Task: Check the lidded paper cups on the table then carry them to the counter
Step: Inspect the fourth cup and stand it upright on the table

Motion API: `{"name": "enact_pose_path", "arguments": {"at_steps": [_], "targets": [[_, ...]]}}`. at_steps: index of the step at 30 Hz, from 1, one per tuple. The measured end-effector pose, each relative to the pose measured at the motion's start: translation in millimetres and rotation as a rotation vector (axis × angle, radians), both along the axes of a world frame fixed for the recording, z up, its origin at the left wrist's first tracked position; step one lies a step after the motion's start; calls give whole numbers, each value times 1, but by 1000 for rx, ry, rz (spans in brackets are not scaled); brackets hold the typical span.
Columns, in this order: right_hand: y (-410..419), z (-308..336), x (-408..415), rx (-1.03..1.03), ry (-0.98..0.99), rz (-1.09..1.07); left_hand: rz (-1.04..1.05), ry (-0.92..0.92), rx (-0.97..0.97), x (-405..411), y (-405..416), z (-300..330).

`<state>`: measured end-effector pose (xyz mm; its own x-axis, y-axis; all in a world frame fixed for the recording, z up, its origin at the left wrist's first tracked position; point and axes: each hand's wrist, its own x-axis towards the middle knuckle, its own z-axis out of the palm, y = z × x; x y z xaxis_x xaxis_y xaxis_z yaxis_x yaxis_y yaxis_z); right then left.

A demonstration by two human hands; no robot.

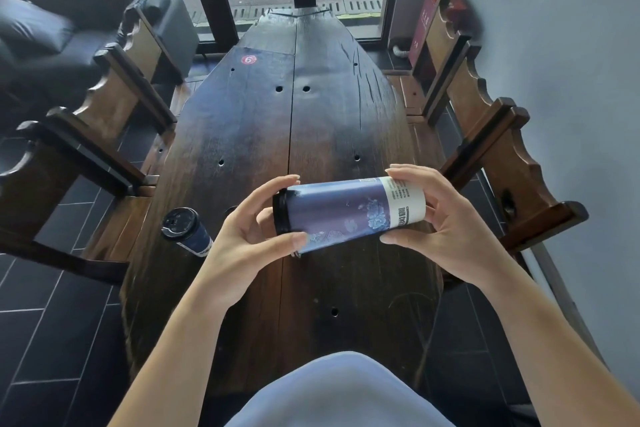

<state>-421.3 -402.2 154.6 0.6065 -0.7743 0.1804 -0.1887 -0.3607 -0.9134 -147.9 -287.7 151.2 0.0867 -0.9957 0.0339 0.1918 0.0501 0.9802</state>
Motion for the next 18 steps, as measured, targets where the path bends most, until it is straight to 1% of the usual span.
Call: {"name": "enact_pose_path", "arguments": {"at_steps": [2,7,9,13,18], "targets": [[-1,1,0,4,-18,-11,-15,-4,-17,1,-2,1],[-1,1,-1,39,-38,-4,-30,-84,-97,7,-4,5],[-1,0,1,35,-39,-1,-22,-82,-92,8,-4,6],[-1,1,7,-78,-13,-14,13,-53,-27,10,-3,5],[1,2,7,-26,-7,-5,-43,-19,-37,15,0,3]]}}
